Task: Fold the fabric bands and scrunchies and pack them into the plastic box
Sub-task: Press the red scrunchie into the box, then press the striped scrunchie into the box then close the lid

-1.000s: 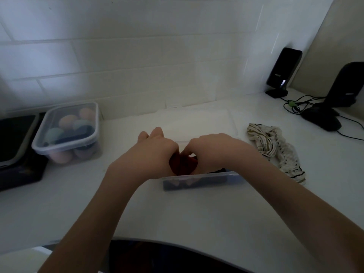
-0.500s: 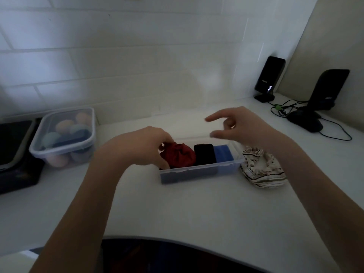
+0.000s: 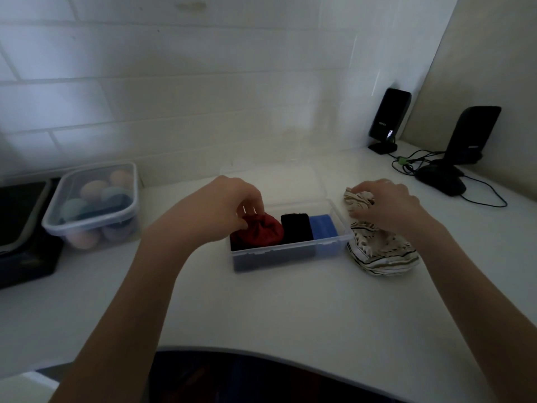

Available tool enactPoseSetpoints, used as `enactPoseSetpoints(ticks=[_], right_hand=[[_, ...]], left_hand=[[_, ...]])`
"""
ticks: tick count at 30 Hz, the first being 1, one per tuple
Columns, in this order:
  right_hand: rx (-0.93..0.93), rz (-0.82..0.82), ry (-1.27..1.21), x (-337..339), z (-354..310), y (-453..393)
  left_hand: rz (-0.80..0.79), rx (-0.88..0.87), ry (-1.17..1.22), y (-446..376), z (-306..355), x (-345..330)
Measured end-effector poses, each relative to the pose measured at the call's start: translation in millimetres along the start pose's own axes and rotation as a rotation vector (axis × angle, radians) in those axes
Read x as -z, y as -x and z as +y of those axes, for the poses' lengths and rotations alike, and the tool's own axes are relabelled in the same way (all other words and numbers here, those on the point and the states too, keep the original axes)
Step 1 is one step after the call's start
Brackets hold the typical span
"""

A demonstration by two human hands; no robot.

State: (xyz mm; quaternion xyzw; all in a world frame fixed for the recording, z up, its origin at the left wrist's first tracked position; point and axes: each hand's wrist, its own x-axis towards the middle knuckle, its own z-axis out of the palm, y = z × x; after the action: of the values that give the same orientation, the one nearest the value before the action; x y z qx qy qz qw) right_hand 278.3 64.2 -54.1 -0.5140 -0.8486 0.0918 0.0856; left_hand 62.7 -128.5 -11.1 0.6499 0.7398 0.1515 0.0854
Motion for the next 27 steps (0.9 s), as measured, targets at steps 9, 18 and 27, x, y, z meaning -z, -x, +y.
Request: enactPoseSetpoints(ticks=[9, 18, 27], right_hand=[[0.062, -0.102, -0.039, -15, 0, -1], [0.165, 0.064, -0.220, -15, 5, -5], [0.402, 0.092, -0.965, 43, -37, 13]], left_hand=[[-0.057, 0.110, -0.142, -5, 2, -10], [0.036, 0.026, -0.018, -5, -4, -3], [0.213, -0.121, 0.406, -36, 13, -16]])
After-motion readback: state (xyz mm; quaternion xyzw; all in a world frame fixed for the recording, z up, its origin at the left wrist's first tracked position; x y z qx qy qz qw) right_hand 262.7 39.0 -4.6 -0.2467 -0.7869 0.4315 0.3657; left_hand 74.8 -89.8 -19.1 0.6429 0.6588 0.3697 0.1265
